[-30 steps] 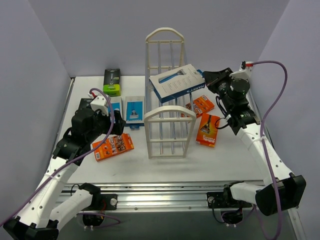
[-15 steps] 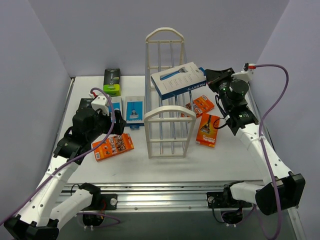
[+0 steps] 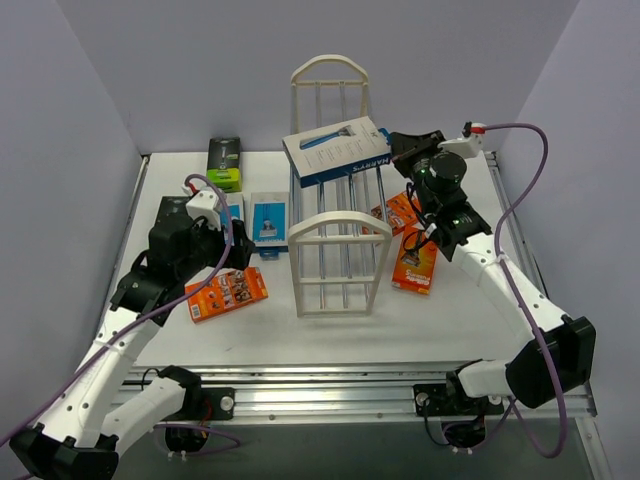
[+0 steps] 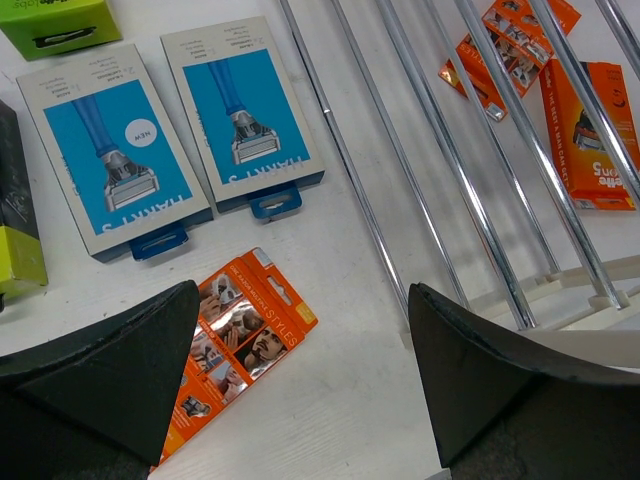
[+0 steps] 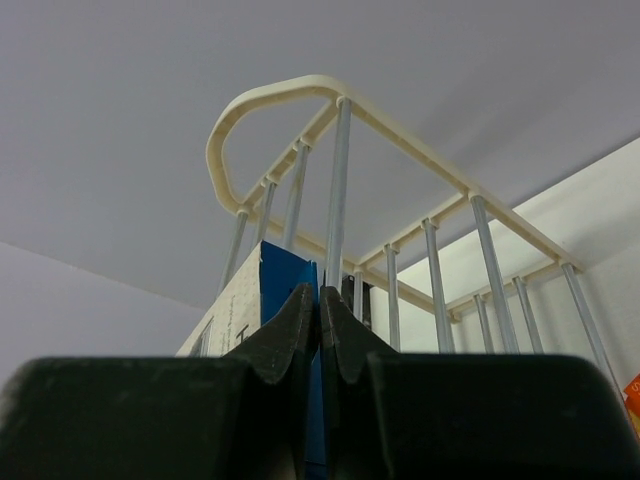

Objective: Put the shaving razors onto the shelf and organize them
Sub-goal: Place the shaving razor onto shelf

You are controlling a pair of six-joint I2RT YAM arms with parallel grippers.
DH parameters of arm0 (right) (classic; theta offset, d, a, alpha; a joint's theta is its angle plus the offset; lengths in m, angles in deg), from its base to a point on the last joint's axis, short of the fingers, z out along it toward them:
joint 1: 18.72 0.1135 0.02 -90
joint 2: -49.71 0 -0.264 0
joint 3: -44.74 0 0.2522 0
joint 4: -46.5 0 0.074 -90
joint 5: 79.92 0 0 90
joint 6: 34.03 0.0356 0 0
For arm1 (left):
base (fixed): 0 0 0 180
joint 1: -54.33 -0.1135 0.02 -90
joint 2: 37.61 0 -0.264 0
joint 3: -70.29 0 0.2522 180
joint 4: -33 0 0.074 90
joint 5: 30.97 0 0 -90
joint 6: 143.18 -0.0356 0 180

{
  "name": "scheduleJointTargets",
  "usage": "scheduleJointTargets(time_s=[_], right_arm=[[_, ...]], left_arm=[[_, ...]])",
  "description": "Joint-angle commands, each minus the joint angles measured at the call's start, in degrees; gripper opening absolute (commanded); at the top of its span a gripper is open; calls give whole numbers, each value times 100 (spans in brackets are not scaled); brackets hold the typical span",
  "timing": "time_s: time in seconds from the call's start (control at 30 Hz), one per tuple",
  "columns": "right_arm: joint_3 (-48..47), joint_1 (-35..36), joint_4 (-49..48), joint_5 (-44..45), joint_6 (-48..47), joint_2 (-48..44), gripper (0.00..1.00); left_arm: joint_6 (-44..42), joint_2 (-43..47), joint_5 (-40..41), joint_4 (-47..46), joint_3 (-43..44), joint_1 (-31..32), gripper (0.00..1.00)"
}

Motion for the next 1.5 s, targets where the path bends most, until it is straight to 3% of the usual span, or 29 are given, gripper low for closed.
scheduleJointTargets(time_s=[0.0,0.9,1.47], right_arm=[[-269,87,-372,492,85,96,0],[-1016,105,-777,1327,147,1036,0],[-1474,-71,-1067,1406,147,1765,0]], left_arm=[[53,-33,-112,-359,93,-25,94],[96,-455,-86,-438,110,-68,94],[114,-639,-121,-526,110,-77,94]])
